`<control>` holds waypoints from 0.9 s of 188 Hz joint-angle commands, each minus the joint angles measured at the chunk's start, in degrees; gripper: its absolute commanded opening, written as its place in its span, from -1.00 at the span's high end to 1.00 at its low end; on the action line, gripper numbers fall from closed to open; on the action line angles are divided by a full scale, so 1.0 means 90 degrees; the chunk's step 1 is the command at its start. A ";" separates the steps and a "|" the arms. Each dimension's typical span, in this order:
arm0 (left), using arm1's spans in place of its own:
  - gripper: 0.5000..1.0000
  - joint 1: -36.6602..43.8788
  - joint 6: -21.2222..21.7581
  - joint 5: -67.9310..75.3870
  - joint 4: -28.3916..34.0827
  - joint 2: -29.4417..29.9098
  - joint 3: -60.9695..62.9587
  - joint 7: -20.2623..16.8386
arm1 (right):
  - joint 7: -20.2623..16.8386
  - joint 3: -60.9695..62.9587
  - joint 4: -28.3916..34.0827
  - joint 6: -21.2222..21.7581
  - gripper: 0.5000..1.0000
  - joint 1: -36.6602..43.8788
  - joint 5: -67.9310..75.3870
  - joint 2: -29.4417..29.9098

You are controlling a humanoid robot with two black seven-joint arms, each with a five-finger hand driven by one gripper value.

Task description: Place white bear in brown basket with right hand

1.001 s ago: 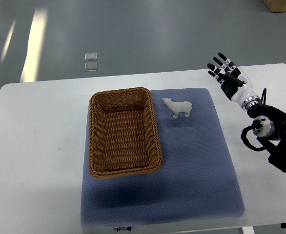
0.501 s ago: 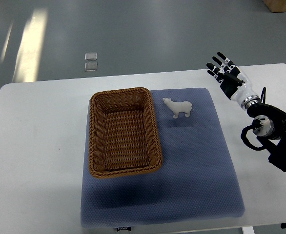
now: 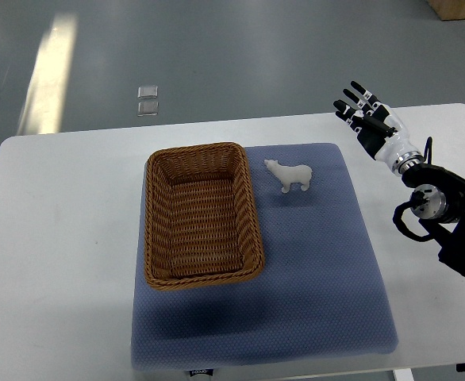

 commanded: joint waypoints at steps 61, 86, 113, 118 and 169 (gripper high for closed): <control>-1.00 0.0000 0.0000 0.0000 0.0019 0.0000 0.0010 0.0001 | 0.0009 0.0011 -0.0001 0.0000 -0.69 0.0019 -0.0634 0.0016; -1.00 0.0000 0.0000 0.0000 0.0029 0.0000 0.0000 0.0001 | 0.0019 0.0001 -0.0001 0.0009 -0.69 0.0029 -0.1093 0.0006; -1.00 0.0000 0.0000 0.0000 0.0029 0.0000 0.0010 0.0001 | 0.0039 -0.0009 0.0019 0.0009 -0.69 0.0127 -0.1796 0.0016; -1.00 0.0000 0.0000 0.0000 0.0029 0.0000 0.0010 0.0001 | 0.0039 -0.0009 0.0029 0.0009 -0.69 0.0137 -0.1933 0.0006; -1.00 0.0000 0.0000 0.0000 0.0029 0.0000 0.0000 0.0001 | 0.0078 -0.0009 0.0155 0.0019 -0.69 0.0224 -0.3739 -0.0043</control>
